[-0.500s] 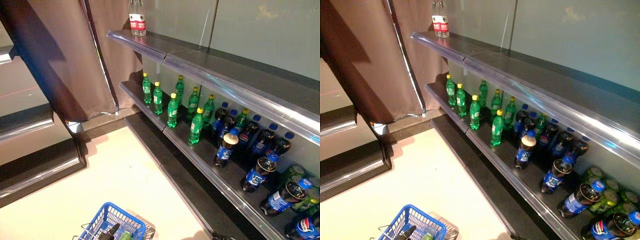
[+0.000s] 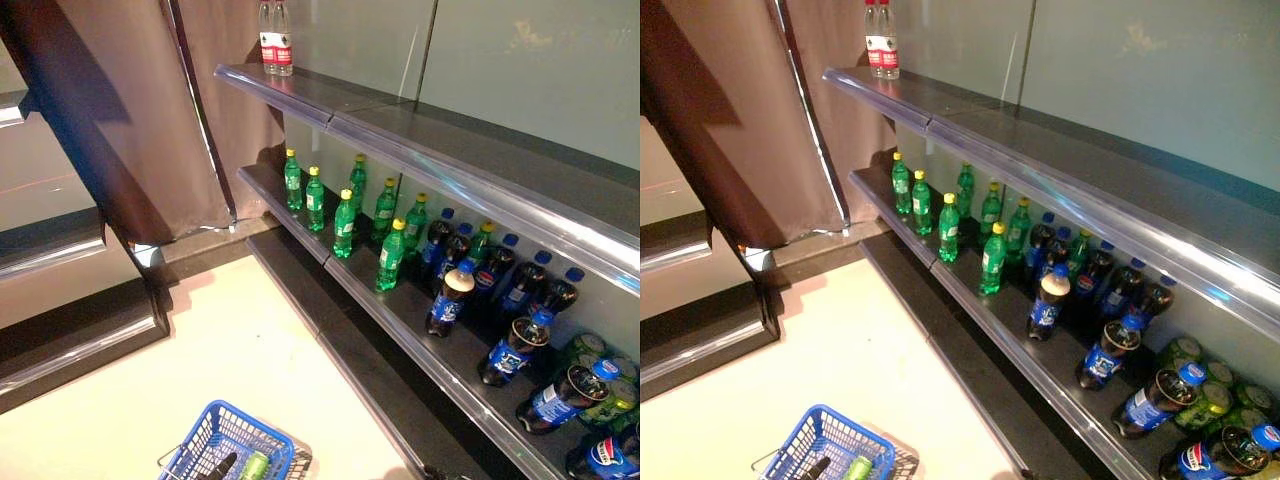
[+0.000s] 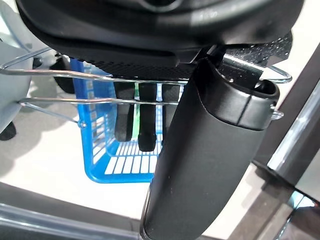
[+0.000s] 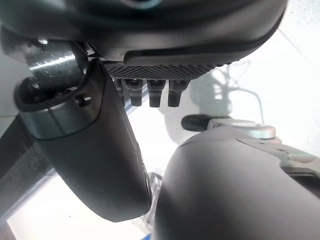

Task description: Pick up the drink and place into the basket.

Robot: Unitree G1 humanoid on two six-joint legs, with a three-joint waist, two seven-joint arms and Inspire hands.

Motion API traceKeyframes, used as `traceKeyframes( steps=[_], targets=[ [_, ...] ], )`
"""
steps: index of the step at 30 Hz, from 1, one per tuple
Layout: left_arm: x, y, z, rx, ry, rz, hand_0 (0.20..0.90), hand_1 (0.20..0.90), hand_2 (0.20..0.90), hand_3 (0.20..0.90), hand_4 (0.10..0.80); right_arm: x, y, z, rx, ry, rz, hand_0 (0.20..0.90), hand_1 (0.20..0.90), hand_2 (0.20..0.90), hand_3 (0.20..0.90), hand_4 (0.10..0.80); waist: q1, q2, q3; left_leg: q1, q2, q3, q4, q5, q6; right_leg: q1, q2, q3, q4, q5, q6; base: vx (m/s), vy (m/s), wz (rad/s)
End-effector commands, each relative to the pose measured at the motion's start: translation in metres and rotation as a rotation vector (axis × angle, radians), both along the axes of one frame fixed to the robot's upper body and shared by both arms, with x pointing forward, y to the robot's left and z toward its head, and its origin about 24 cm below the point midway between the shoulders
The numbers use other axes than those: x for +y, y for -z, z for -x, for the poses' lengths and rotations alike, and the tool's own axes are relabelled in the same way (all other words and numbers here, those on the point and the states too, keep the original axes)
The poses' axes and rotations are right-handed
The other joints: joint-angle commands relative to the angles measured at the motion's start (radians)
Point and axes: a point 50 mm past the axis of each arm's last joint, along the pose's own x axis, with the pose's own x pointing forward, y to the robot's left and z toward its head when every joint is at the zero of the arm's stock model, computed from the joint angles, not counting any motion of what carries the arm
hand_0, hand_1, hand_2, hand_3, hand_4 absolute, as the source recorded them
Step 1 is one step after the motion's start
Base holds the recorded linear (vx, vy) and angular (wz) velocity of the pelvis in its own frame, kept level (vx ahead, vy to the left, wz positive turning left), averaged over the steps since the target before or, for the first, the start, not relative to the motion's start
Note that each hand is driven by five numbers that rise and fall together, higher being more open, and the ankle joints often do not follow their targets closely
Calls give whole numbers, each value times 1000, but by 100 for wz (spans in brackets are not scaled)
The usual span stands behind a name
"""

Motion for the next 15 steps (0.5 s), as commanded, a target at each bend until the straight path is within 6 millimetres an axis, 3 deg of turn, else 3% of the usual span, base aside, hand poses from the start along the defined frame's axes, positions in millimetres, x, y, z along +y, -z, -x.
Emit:
traceKeyframes(
  steps=[1,10,15],
  targets=[
    [-5,-5,-38,-132,21,-36,300,300,300,200,100,-6,-8,-27,-117,38,-16,900,900,900,900,800,8,5,-10,-35,-64,45,22,-76,3,35,29,-29,20,-94,9,-7,-2,8],
    [-7,-4,-38,-126,53,-27,300,300,300,200,100,9,-17,-57,-269,-134,-74,900,900,900,900,800,12,-4,-2,-44,-61,50,22,-68,-1,28,29,-32,17,-86,11,-1,0,1],
    [-5,-6,-44,-132,93,-33,300,300,300,200,100,25,-38,-94,-471,-346,-64,900,900,900,900,800,21,-21,7,-53,-62,50,21,-59,-5,24,29,-34,9,-74,16,-13,-14,0]
  ],
)
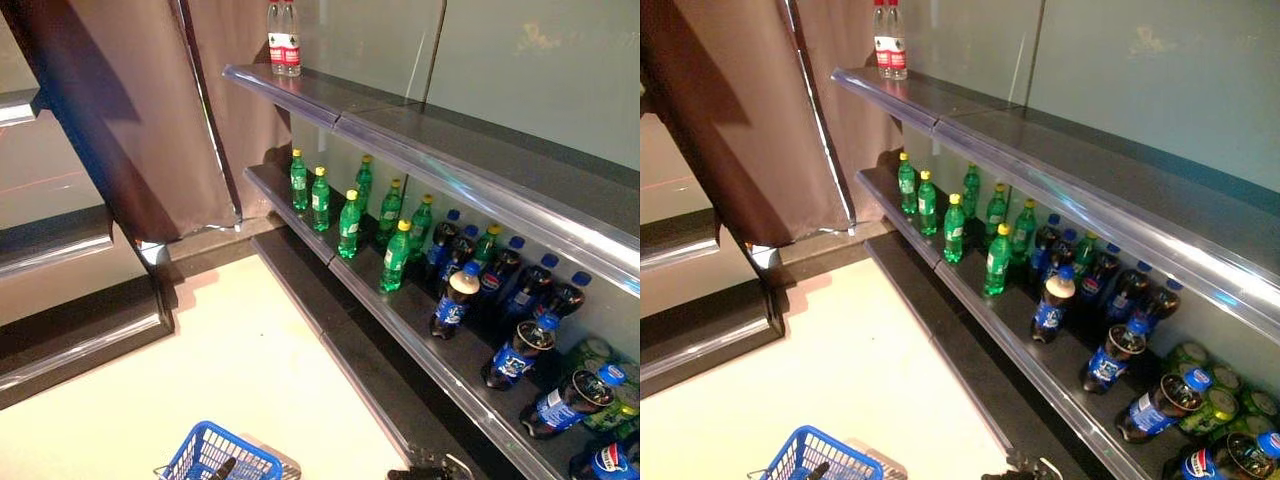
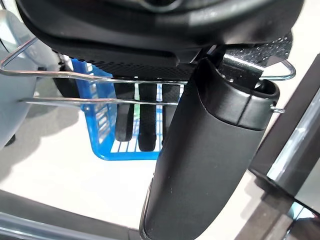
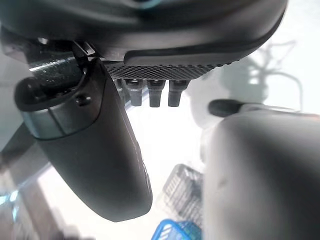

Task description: Pick up the drink and place into the basket.

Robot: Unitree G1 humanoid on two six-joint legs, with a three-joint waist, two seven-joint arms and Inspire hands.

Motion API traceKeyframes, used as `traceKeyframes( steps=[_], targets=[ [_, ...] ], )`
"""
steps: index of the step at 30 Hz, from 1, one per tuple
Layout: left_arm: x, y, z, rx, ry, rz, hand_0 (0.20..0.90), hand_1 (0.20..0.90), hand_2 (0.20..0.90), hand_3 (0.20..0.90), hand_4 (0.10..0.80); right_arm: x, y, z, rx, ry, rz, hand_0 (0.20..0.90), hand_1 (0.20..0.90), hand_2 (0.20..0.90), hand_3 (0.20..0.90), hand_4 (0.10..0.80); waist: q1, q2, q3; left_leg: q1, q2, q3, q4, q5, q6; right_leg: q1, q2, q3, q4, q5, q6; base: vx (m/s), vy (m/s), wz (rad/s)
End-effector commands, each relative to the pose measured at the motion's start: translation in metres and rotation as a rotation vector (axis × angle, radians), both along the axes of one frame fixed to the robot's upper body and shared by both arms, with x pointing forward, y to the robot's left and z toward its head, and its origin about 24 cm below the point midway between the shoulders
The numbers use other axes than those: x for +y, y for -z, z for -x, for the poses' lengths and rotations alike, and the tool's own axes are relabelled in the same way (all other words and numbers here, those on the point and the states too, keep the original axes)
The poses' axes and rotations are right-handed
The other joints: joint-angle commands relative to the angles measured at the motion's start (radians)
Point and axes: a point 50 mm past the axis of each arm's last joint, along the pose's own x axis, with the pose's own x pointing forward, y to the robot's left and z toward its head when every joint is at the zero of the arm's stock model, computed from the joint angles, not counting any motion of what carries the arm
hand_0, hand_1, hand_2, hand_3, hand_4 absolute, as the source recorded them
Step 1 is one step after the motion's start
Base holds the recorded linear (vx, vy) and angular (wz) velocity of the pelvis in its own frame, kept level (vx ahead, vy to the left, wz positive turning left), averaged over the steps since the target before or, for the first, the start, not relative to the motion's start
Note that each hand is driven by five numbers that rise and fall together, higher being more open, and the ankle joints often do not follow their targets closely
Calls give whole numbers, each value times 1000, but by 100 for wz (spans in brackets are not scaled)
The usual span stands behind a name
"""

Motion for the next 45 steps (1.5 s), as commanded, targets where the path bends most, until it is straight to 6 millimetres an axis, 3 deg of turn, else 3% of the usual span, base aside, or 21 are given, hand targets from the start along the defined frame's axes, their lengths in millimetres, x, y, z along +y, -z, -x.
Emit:
traceKeyframes(
  steps=[1,8,17,22,34,39,45],
  targets=[
    [-3,-8,-50,-164,103,-26,300,300,300,200,100,11,-36,-72,-335,-155,-12,900,900,900,900,800,13,-20,9,-52,-62,52,19,-56,-5,22,27,-32,8,-71,17,-33,-40,-1],
    [3,-11,-51,-174,116,-41,300,300,300,200,100,28,-99,-118,-693,-199,-12,900,900,900,900,800,-14,-35,20,-64,-60,64,14,-48,0,1,27,-19,12,-62,24,-26,-19,0],
    [8,-12,-51,-171,120,-50,300,300,300,200,100,13,-159,-131,-980,-133,-39,900,900,900,900,800,-71,-32,19,-67,-64,76,22,-60,13,-19,29,43,11,-53,34,0,11,-7],
    [5,-13,-55,-201,134,-42,300,300,300,200,100,6,-172,-129,-1046,-96,-118,900,900,900,900,800,-88,-29,19,-68,-68,82,27,-69,19,-24,27,67,6,-47,40,13,31,-12],
    [-11,-13,-71,-238,167,-16,300,300,300,200,100,19,-190,-144,-1134,-139,-132,900,900,900,900,800,-60,-33,13,-72,-79,60,35,-76,27,-20,17,59,8,-53,41,30,23,-7],
    [-13,-11,-67,-210,139,-19,300,300,300,200,100,20,-185,-158,-1096,-43,-45,900,900,900,900,800,-25,-31,13,-67,-84,30,29,-72,28,-6,9,28,10,-59,37,44,27,16],
    [-8,-10,-57,-181,97,-32,300,300,300,200,100,15,-185,-178,-1062,77,50,900,900,900,900,800,47,-25,19,-61,-89,-22,13,-60,24,18,-5,-51,22,-76,30,61,32,39]
  ],
)
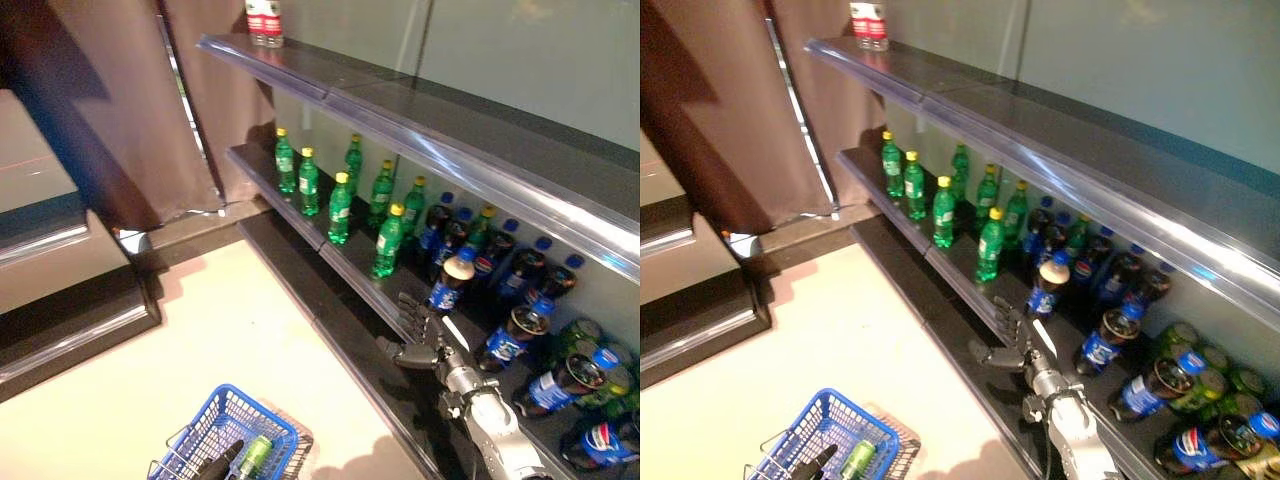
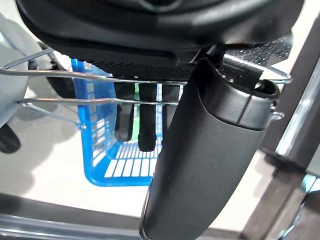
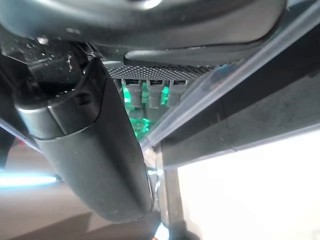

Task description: Pick up the drink and place into the basket.

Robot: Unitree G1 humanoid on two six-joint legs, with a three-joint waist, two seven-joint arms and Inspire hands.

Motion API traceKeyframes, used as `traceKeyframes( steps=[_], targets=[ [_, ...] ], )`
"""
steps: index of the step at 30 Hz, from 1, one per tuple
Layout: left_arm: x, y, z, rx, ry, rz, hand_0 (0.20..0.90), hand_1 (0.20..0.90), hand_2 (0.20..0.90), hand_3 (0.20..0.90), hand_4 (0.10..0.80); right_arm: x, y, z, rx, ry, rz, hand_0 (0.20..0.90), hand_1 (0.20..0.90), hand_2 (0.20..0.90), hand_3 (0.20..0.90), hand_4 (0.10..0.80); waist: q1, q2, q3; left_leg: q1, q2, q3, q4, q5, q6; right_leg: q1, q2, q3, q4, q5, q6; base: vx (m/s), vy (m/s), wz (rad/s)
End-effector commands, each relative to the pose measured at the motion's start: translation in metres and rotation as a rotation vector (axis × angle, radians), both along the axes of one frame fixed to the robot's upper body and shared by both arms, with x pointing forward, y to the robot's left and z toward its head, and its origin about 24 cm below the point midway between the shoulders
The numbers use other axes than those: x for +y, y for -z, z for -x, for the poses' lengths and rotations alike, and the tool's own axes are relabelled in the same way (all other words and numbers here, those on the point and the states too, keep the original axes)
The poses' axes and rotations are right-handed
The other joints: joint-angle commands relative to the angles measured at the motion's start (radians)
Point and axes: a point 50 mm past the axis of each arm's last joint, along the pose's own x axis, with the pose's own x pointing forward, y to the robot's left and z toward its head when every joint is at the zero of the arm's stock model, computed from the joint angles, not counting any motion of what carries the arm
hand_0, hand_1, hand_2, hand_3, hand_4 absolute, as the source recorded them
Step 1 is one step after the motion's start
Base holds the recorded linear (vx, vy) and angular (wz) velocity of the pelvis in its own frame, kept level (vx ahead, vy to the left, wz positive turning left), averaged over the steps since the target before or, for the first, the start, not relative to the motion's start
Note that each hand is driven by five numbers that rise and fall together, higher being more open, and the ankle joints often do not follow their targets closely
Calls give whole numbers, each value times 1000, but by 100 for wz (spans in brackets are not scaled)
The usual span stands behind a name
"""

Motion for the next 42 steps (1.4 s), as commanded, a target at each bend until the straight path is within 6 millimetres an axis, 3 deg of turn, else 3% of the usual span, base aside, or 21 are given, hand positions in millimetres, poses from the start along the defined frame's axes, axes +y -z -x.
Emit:
traceKeyframes(
  steps=[1,12,22,29,42],
  targets=[
    [-3,-5,-27,-110,12,-9,300,300,300,200,100,4,-57,-52,-264,61,-1,900,900,900,900,800,66,-8,-16,-39,-69,3,17,-76,10,26,13,-36,29,-85,10,58,27,39],
    [12,-4,-5,-38,25,-31,300,300,300,200,100,-17,-88,-92,-318,220,13,900,900,900,900,800,183,-4,6,-44,-84,-85,18,-59,8,50,-5,-168,66,-117,-8,53,18,48],
    [21,-8,-12,-40,80,-31,300,300,300,200,100,-53,-106,-115,-302,404,119,900,900,900,900,800,242,-1,3,-35,-83,-126,15,-51,2,75,-23,-235,78,-127,-10,39,17,37],
    [22,-10,-17,-52,114,-22,300,300,300,200,100,-67,-109,-115,-293,438,132,900,900,900,900,800,233,-3,1,-28,-78,-120,15,-53,3,73,-29,-232,82,-126,-4,10,6,7],
    [19,-9,-16,-38,171,-11,300,300,300,200,100,-77,-84,-89,-257,334,84,900,900,900,900,800,154,-15,4,-19,-68,-35,27,-80,15,52,-27,-142,67,-107,11,-18,7,-8]
  ],
)
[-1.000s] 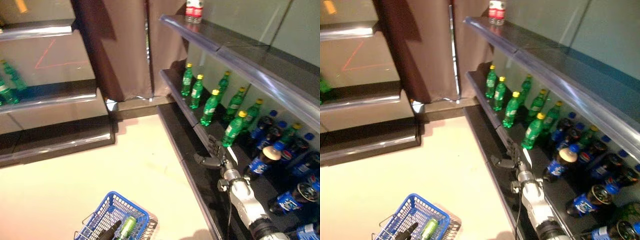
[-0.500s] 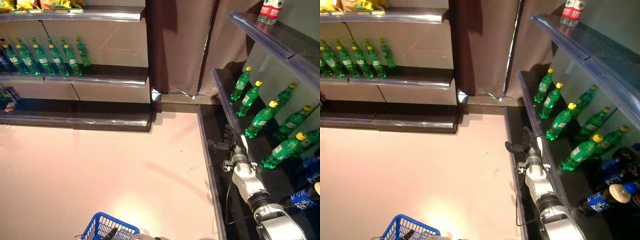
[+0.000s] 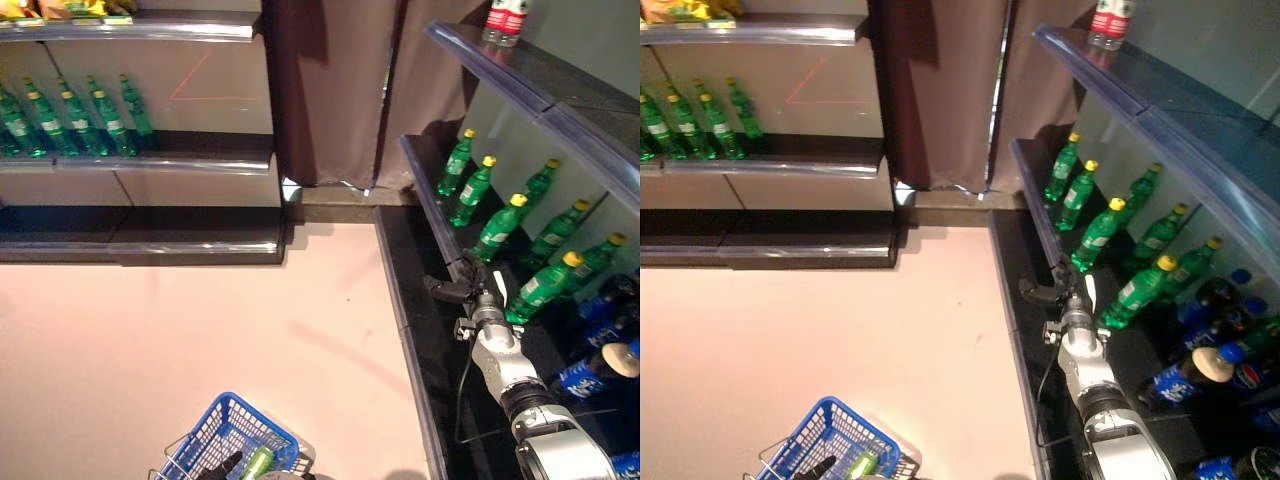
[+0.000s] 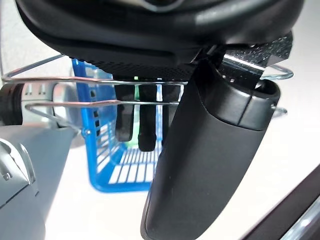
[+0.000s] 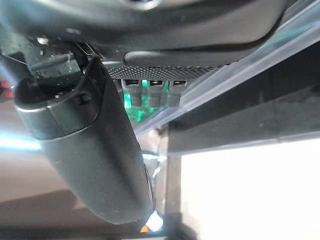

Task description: Pick up the drink and place into the basket.

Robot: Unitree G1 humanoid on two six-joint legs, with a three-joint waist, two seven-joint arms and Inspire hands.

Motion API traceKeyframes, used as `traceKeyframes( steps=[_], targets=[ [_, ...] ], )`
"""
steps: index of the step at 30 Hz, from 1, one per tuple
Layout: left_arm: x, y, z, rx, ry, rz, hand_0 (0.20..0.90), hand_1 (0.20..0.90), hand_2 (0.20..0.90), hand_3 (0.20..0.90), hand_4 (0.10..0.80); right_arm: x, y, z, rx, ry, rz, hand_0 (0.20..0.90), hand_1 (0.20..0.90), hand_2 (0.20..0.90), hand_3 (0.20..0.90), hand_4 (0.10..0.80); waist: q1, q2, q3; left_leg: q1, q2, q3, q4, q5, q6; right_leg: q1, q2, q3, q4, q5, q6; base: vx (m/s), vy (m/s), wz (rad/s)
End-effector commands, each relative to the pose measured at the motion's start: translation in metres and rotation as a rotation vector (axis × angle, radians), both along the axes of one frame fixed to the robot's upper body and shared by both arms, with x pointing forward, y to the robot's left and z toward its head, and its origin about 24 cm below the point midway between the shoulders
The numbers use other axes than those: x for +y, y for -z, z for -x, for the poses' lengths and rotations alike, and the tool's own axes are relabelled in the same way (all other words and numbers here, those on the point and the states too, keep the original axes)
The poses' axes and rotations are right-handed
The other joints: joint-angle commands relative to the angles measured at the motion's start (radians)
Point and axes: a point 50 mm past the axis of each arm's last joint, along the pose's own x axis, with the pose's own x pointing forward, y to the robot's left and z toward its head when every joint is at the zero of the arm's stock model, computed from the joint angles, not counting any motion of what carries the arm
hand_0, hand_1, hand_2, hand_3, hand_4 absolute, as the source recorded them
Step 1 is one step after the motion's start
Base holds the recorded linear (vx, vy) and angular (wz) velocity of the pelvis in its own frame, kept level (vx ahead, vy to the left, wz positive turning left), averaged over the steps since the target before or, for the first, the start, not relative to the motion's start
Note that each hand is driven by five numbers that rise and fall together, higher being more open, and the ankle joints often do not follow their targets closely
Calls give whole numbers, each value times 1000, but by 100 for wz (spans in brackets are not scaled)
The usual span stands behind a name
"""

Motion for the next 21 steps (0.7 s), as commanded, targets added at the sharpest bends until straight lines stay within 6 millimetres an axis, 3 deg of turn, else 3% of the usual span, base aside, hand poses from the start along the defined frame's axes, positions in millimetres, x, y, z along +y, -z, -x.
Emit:
traceKeyframes(
  steps=[1,11,21],
  targets=[
    [5,-7,-27,-123,54,0,300,300,300,200,100,-24,-53,-9,-245,-53,74,900,900,900,900,800,-20,7,-77,17,-18,118,24,-153,13,-49,29,133,59,-58,-14,-49,10,-24],
    [1,-10,-41,-154,86,-10,300,300,300,200,100,-5,-39,19,-240,-252,28,900,900,900,900,800,-121,-6,-74,15,-10,207,45,-178,11,-74,46,262,14,-20,6,-51,-2,-42],
    [-2,-14,-56,-216,72,-21,300,300,300,200,100,14,-36,42,-263,-342,-20,900,900,900,900,800,-210,-20,-72,-9,-1,283,105,-210,12,-112,68,382,7,-4,13,-39,-13,-49]
  ],
)
